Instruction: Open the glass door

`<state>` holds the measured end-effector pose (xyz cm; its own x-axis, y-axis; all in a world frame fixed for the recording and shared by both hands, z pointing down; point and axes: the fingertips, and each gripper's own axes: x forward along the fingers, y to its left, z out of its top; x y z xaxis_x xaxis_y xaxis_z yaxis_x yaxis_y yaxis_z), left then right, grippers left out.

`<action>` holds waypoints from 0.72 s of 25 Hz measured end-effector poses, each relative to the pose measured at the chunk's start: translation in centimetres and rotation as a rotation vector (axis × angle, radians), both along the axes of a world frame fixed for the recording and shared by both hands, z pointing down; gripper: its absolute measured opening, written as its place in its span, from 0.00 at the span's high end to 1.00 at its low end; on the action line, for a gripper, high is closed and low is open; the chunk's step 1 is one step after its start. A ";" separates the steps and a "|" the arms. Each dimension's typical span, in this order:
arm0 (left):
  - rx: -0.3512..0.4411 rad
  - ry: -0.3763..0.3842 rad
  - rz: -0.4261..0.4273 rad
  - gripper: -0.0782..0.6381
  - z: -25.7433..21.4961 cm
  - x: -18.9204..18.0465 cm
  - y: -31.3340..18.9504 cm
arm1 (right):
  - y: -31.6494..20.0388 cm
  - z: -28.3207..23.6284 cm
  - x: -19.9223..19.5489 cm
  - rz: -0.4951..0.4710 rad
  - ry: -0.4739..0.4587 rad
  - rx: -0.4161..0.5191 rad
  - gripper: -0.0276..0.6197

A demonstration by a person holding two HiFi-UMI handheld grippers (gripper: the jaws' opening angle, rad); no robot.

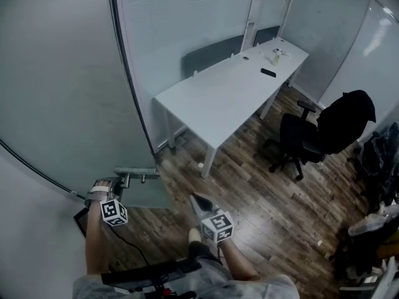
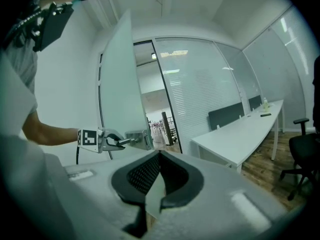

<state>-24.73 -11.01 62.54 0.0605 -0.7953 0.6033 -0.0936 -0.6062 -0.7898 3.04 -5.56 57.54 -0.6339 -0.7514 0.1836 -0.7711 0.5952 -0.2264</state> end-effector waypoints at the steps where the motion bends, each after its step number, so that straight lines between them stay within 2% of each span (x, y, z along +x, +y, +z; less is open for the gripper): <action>1: 0.001 -0.001 0.008 0.79 -0.1 0.0 0.4 | 0.4 -0.1 -0.1 0.009 0.002 0.000 0.95; 8: 0.004 -0.008 0.061 0.79 -0.2 0.0 3.1 | 3.1 0.4 -0.4 0.066 -0.007 -0.004 0.95; 18: 0.030 -0.002 0.109 0.79 -0.7 0.4 5.7 | 6.4 -0.1 -1.5 0.085 0.001 0.017 0.95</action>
